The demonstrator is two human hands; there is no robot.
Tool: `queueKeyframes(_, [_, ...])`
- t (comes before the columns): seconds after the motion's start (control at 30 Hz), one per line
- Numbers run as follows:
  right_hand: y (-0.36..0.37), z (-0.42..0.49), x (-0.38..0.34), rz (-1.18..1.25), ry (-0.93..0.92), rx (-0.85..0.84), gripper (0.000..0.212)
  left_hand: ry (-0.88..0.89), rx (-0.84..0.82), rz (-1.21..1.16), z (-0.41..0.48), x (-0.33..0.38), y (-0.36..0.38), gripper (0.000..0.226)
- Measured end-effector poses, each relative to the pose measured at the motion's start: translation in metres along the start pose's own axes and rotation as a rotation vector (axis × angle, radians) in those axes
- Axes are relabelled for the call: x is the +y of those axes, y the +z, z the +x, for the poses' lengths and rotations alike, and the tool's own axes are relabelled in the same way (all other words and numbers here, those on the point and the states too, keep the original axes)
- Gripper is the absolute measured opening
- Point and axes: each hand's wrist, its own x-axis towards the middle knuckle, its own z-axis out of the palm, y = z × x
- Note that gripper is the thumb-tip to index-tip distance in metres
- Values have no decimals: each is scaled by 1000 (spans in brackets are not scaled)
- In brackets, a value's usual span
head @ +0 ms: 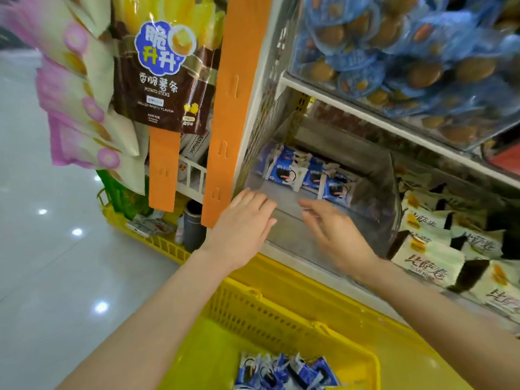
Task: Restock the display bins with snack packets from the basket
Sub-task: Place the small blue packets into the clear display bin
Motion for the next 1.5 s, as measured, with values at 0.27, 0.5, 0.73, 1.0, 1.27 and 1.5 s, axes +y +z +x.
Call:
queueKeyframes(0.27, [38, -93, 19, -181, -297, 233, 32, -191, 156, -112, -78, 22, 7, 29])
queueKeyframes(0.5, [146, -150, 69, -90, 14, -159, 28, -593, -120, -52, -167, -17, 67, 26])
queueKeyframes(0.73, [242, -208, 102, 188, 411, -795, 40, -919, -340, -206, -215, -61, 100, 31])
queueKeyframes(1.0, [273, -236, 103, 551, 469, -1130, 14, -890, -226, -133, -219, -62, 113, 26])
queueKeyframes(1.27, [258, -213, 93, 447, 464, -929, 30, -948, -226, -127, -214, -56, 110, 25])
queueKeyframes(1.5, [208, -172, 59, 634, 429, -600, 22, -671, -195, -143, -193, -11, 106, 21])
